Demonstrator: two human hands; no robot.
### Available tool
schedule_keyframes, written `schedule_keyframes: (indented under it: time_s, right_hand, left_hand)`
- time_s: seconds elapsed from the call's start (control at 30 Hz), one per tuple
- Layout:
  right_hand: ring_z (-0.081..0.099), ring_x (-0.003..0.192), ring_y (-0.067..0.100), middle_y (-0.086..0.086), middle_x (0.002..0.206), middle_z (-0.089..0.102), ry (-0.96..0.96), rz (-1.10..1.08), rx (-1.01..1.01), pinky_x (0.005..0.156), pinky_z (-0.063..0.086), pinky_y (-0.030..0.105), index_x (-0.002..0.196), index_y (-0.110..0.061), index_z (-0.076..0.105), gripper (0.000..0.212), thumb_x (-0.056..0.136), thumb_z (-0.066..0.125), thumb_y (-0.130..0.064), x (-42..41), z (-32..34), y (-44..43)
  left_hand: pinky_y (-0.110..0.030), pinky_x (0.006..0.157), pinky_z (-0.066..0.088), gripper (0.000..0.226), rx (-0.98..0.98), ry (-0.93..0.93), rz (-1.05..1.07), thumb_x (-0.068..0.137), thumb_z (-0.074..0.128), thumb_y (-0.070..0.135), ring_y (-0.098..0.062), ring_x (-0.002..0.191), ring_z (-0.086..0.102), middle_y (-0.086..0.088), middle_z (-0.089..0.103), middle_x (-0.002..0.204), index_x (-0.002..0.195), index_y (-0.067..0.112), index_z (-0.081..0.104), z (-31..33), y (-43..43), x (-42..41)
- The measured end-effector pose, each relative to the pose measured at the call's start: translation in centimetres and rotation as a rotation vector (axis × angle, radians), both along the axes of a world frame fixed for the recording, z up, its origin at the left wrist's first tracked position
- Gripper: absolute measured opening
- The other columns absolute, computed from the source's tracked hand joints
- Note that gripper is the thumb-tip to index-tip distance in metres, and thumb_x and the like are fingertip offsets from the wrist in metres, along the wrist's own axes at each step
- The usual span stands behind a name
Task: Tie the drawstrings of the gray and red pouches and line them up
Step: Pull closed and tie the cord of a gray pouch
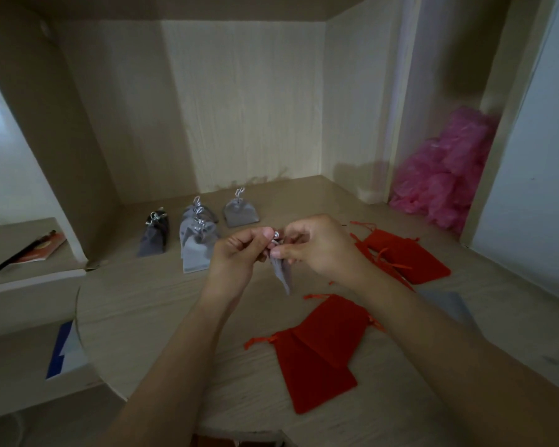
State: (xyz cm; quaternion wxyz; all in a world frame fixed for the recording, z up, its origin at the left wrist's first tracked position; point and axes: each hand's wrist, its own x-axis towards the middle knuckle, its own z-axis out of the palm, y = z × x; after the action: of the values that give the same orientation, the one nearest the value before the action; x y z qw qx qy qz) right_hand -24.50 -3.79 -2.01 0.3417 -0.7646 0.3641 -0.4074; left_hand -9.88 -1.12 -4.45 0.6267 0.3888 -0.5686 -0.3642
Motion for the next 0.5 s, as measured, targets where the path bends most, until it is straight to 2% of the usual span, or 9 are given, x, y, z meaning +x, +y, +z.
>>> schedule_keyframes:
  time_s: [0.07, 0.17, 0.27, 0.37, 0.43, 0.5]
  right_hand:
    - [0.052, 0.048, 0.002, 0.000, 0.053, 0.061, 0.038, -0.048, -0.035, 0.058, 0.044, 0.021, 0.074, -0.013, 0.073, 0.005, 0.075, 0.077, -0.011, 0.2, -0.2, 0.1]
    - [0.051, 0.045, -0.001, -0.014, 0.044, 0.054, 0.064, -0.112, -0.120, 0.053, 0.037, 0.013, 0.076, -0.007, 0.076, 0.005, 0.074, 0.078, -0.011, 0.3, -0.1, 0.4]
    - [0.053, 0.054, -0.006, -0.017, 0.053, 0.054, 0.116, -0.120, -0.215, 0.053, 0.035, 0.010, 0.081, -0.008, 0.077, 0.007, 0.074, 0.077, -0.012, 0.2, 0.5, 0.8]
    - [0.054, 0.062, -0.001, -0.009, 0.062, 0.057, 0.183, -0.067, -0.257, 0.057, 0.037, 0.011, 0.085, -0.013, 0.078, 0.009, 0.076, 0.076, -0.013, -0.3, 1.1, 0.7]
    - [0.057, 0.067, 0.010, 0.004, 0.068, 0.063, 0.214, -0.036, -0.255, 0.061, 0.041, 0.022, 0.087, -0.014, 0.078, 0.009, 0.078, 0.075, -0.015, -0.6, 1.4, 0.6]
    - [0.058, 0.072, 0.019, 0.013, 0.073, 0.064, 0.241, -0.040, -0.247, 0.065, 0.041, 0.028, 0.086, -0.013, 0.078, 0.009, 0.079, 0.075, -0.016, -0.7, 1.4, 0.5]
  left_hand:
    - [-0.034, 0.072, 0.046, 0.034, -0.010, -0.011, -0.011, 0.081, 0.059, 0.029, -0.027, 0.074, 0.056, -0.026, 0.066, 0.079, 0.085, -0.004, 0.068, -0.2, 0.0, 0.0]
    - [-0.022, 0.067, 0.050, 0.030, 0.013, 0.011, -0.041, 0.080, 0.058, 0.028, -0.014, 0.069, 0.061, -0.006, 0.068, 0.071, 0.081, 0.000, 0.068, -0.1, 0.0, 0.0]
    - [-0.023, 0.071, 0.047, 0.025, 0.047, 0.037, -0.104, 0.082, 0.058, 0.030, -0.013, 0.069, 0.057, -0.001, 0.065, 0.068, 0.074, 0.010, 0.070, -0.2, -0.4, 0.3]
    - [-0.019, 0.069, 0.047, 0.021, 0.094, 0.081, -0.210, 0.084, 0.064, 0.030, -0.007, 0.067, 0.056, 0.003, 0.063, 0.066, 0.069, 0.018, 0.073, 0.1, -0.3, 0.8]
    - [-0.016, 0.066, 0.046, 0.015, 0.105, 0.067, -0.250, 0.077, 0.070, 0.032, -0.004, 0.064, 0.055, 0.006, 0.063, 0.064, 0.068, 0.020, 0.074, 0.4, 0.0, 1.1]
    - [-0.017, 0.065, 0.044, 0.009, 0.088, -0.036, -0.184, 0.077, 0.072, 0.028, -0.003, 0.064, 0.053, 0.008, 0.066, 0.066, 0.072, 0.022, 0.076, 0.4, 0.2, 1.4]
